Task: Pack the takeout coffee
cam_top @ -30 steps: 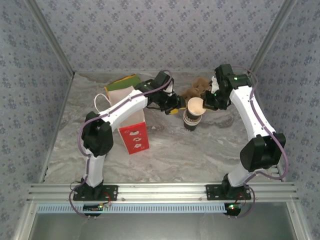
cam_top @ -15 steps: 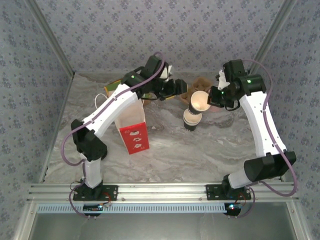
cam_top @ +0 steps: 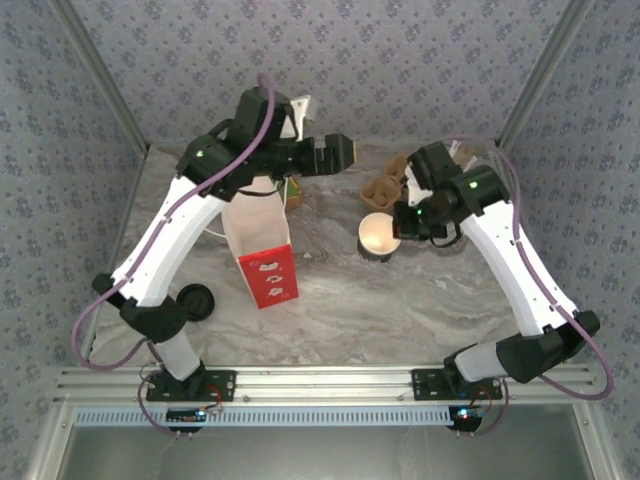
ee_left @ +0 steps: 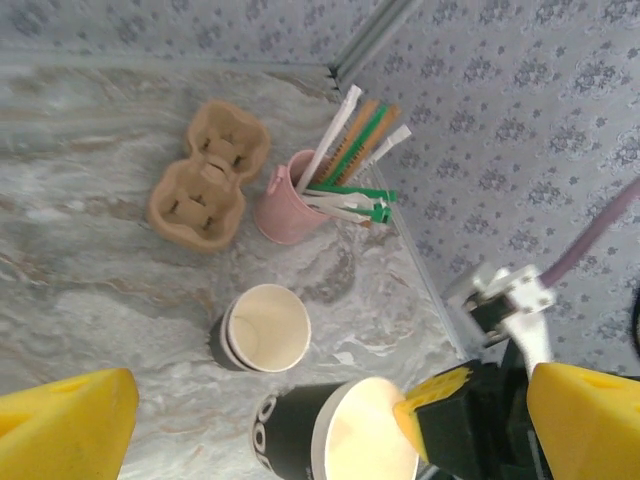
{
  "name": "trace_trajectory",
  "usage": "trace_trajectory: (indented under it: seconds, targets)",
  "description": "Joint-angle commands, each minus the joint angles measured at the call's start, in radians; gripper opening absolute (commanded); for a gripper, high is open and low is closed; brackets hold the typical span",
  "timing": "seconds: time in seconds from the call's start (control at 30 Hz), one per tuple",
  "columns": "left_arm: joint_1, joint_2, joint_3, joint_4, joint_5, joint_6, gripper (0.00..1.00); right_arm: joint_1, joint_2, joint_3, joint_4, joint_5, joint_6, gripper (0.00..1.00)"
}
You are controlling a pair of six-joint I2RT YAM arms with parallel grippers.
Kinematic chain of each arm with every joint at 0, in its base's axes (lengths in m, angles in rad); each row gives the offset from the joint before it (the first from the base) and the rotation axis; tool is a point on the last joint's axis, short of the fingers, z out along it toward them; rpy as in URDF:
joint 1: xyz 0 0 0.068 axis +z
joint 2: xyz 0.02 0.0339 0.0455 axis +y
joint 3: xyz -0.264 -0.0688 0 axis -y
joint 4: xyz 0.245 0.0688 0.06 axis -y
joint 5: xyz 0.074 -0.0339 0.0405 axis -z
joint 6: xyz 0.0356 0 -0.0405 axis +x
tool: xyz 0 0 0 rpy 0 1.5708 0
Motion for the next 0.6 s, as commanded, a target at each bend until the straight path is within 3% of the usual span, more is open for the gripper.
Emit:
trace_trajectory:
  seconds: [0.0,0.27,0.57]
  targets:
    - [-0.004,-0.101,-0.046,-0.04,-0.104,0.057,1.0,0.056,-0.011,-0.083,0.049,0.034,0.072,0.0]
    - [0.004,-0.296,-0.265,-0.009,-0.211,0.043,1.0,0.18,0.024,-0.262,0.232,0.084,0.158,0.0]
    - [0.011,-0.433,-0.421,-0.017,-0.282,0.008,1.0,0.216,0.101,-0.353,0.37,0.077,0.187,0.0]
